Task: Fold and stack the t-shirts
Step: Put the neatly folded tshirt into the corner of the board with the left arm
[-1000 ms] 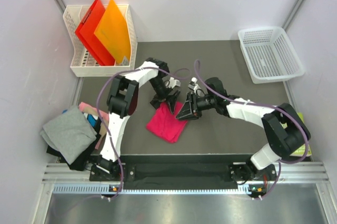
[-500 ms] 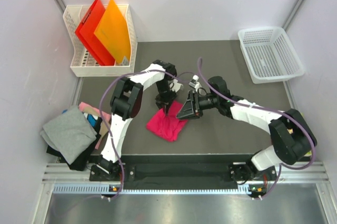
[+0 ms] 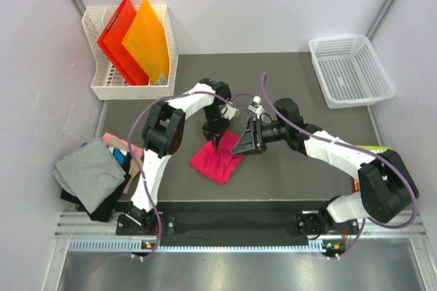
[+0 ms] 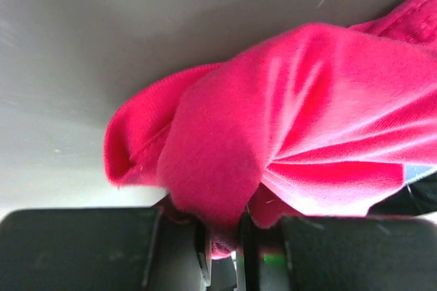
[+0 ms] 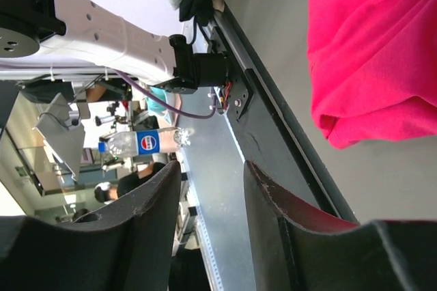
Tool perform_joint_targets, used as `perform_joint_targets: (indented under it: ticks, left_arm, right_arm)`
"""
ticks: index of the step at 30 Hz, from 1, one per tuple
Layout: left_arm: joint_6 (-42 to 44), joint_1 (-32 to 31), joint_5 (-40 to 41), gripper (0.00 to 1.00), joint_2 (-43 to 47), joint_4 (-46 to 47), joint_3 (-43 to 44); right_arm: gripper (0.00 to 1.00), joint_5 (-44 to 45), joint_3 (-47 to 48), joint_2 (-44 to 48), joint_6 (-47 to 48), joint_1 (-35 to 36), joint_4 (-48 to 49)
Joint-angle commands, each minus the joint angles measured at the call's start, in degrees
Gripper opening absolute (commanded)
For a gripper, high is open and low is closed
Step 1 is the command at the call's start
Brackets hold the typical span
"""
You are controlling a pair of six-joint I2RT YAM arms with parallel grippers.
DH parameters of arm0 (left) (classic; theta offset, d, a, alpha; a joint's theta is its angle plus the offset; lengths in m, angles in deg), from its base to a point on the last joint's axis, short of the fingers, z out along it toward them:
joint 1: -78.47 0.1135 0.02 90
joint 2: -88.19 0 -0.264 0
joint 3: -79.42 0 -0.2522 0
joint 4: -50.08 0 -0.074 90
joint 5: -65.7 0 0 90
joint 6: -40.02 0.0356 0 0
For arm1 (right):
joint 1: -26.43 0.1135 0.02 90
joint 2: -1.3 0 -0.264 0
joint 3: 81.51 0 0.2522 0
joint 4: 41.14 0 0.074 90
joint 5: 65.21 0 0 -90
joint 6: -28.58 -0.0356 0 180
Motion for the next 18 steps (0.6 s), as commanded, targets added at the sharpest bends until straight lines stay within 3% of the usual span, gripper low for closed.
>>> perform_joint_targets:
  ticks: [1, 7, 14, 18]
  left_arm:
    - [-0.3, 1.8, 0.7, 0.0, 4.0, 8.9, 5.5]
    - [0.1, 10.9, 1.4, 0.0, 16.6, 0.8, 10.4]
    - [4.9, 24.0, 8.1, 0.0, 37.0, -2.9, -3.4]
    - [4.6, 24.3, 13.9, 0.0, 50.5, -5.7, -9.3]
  right_arm:
    - [0.42, 0.2, 2.9, 3.4, 3.2, -1.1, -2.7]
    - [0.4, 0.7, 2.8, 4.8, 5.6, -3.3, -5.9]
    - [0.39, -2.2, 4.9, 1.9, 10.2, -5.0, -10.4]
    - [0.38, -5.8, 6.9, -2.0, 15.2, -6.6, -15.4]
